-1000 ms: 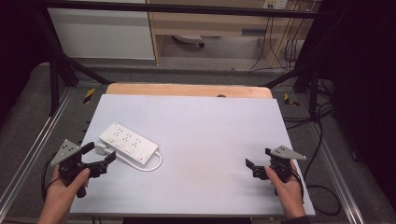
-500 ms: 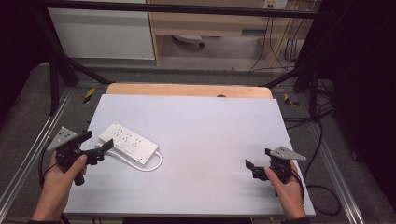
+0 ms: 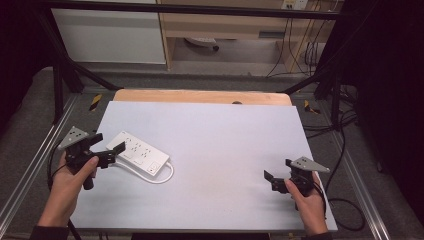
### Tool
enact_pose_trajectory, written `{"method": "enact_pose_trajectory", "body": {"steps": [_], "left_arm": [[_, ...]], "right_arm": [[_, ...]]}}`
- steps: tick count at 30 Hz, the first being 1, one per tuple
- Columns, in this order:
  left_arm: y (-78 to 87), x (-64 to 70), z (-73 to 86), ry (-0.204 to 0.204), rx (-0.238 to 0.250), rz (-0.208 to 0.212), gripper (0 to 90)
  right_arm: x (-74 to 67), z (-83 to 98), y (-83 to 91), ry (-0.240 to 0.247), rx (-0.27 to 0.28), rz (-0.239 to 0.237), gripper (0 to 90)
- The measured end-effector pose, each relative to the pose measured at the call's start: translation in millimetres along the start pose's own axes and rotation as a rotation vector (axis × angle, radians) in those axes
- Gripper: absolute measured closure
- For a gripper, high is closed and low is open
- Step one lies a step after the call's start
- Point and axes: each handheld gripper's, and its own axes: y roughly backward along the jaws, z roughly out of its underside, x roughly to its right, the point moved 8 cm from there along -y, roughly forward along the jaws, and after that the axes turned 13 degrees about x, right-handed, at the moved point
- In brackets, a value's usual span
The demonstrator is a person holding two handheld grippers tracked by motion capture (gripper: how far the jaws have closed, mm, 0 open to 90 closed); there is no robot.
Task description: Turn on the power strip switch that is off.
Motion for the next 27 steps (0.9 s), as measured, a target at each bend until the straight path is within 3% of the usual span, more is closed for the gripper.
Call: {"method": "enact_pose_trajectory", "body": {"steps": [7, 17, 27], "left_arm": [[-9.6, -8.7, -4.7, 0.007, -0.004, -0.005, 6.1], [-15.6, -20.4, 2.1, -0.024, -0.026, -0.045, 6.4], [-19.7, -31.7, 9.1, -0.021, -0.041, -0.072, 8.0]], "right_arm": [[1.8, 1.5, -0.4, 0.014, -0.010, 0.013, 3.5], [2.4, 0.5, 0.6, 0.005, -0.005, 0.012, 3.6], [2.2, 1.0, -0.3, 0.006, -0.010, 0.008, 4.1]]}}
